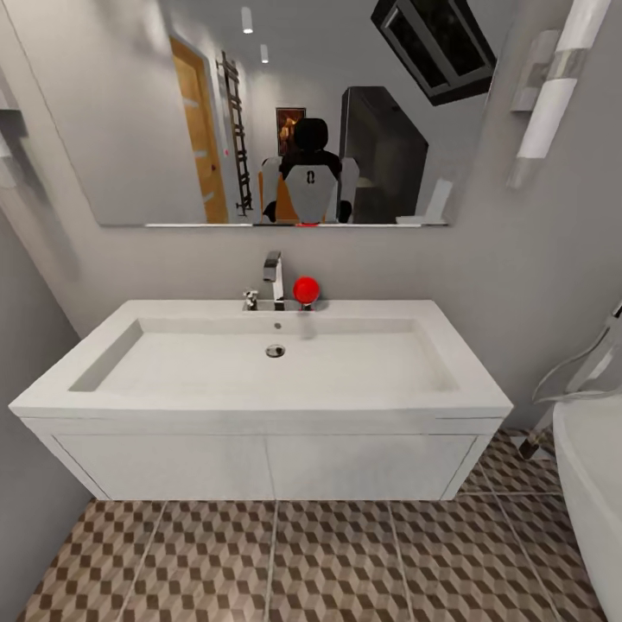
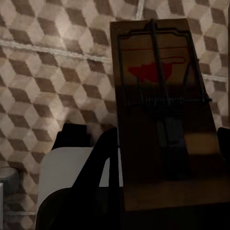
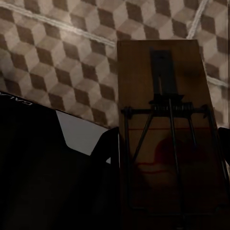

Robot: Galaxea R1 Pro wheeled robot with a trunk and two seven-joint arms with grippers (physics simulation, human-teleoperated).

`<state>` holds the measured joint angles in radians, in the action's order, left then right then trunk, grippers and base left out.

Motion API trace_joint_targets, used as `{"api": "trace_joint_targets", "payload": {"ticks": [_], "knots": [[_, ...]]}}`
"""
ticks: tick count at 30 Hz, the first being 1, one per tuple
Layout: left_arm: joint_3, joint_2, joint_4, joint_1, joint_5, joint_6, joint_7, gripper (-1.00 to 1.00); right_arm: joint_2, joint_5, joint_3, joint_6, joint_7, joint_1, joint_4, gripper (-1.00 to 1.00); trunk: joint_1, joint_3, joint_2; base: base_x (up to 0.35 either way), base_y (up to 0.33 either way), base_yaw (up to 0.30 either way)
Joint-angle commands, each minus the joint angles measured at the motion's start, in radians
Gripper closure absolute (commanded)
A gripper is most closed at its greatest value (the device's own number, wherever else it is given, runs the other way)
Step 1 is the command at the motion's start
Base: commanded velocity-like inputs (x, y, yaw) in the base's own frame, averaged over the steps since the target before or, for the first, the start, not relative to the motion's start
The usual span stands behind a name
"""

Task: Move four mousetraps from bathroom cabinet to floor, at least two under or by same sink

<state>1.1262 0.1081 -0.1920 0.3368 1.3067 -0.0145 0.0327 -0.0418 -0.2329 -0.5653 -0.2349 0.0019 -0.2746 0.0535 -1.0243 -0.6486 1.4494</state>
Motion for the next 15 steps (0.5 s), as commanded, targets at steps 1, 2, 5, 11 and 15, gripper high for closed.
{"api": "trace_joint_targets", "payload": {"ticks": [1, 2, 5, 11, 15], "knots": [[0.006, 0.001, -0.001, 0.000, 0.008, -0.001, 0.000, 1.00, -0.002, -0.011, -0.009, -0.007, 0.002, -0.001, 0.005, 1.00, -0.001, -0.001, 0.000, 0.333, 0.000, 0.000], [0.006, 0.001, -0.001, 0.000, 0.008, -0.001, 0.000, 1.00, -0.002, -0.011, -0.009, -0.007, 0.002, -0.001, 0.005, 1.00, -0.001, -0.001, 0.000, 0.333, 0.000, 0.000], [0.006, 0.001, -0.001, 0.001, 0.008, -0.002, 0.000, 1.00, -0.003, -0.011, -0.009, -0.007, 0.001, -0.001, 0.005, 1.00, -0.001, -0.001, 0.000, 0.333, 0.000, 0.000], [0.006, 0.001, -0.001, 0.001, 0.008, -0.001, 0.000, 1.00, -0.003, -0.011, -0.009, -0.007, 0.001, -0.001, 0.005, 1.00, -0.001, -0.001, 0.000, 0.333, 0.000, 0.000], [0.006, 0.001, -0.001, 0.001, 0.008, -0.001, 0.000, 1.00, -0.003, -0.011, -0.009, -0.007, 0.001, -0.001, 0.005, 1.00, -0.001, -0.001, 0.000, 0.331, 0.000, 0.000]]}}
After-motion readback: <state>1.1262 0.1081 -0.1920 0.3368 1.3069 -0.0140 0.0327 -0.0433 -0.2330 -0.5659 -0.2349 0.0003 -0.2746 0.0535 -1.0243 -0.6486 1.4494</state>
